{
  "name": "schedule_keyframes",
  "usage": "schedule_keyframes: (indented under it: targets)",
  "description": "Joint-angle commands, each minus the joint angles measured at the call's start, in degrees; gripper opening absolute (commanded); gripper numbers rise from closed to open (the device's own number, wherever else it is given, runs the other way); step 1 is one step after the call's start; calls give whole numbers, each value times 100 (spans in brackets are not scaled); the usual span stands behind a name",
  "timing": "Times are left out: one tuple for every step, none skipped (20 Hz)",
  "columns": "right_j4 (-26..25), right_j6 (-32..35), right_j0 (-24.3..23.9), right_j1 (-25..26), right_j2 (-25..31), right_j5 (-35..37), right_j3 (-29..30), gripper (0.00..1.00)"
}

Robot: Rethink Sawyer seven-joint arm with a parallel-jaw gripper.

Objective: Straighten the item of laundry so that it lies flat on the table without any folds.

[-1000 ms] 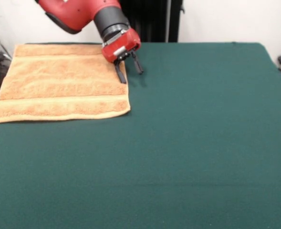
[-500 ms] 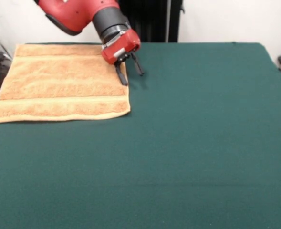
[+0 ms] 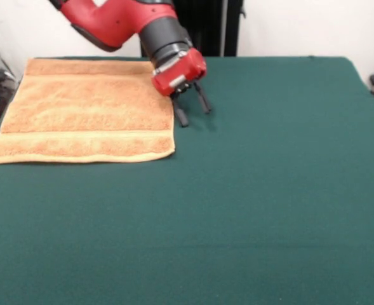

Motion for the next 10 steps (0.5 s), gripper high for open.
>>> schedule_keyframes:
  targets:
    - [1178,1174,1244,337,-532,215,-1350,100]
    - [1210,1174,1279,358,-536,177,-1365,100]
    - [1274,1185,1330,355,-556,114,-1350,100]
    - [1315,1191,1365,353,-574,69,-1341,100]
    - [1359,1196,1396,338,-584,43,-1326,100]
    - [1402,1202,1426,323,-594,17,-1312,100]
    - [1426,1201,1437,291,-597,28,-1290,100]
    - [1435,1198,1440,277,-599,38,-1281,100]
    - [1440,1185,1433,248,-601,69,-1268,100]
    - [1436,1170,1430,233,-604,90,-1268,100]
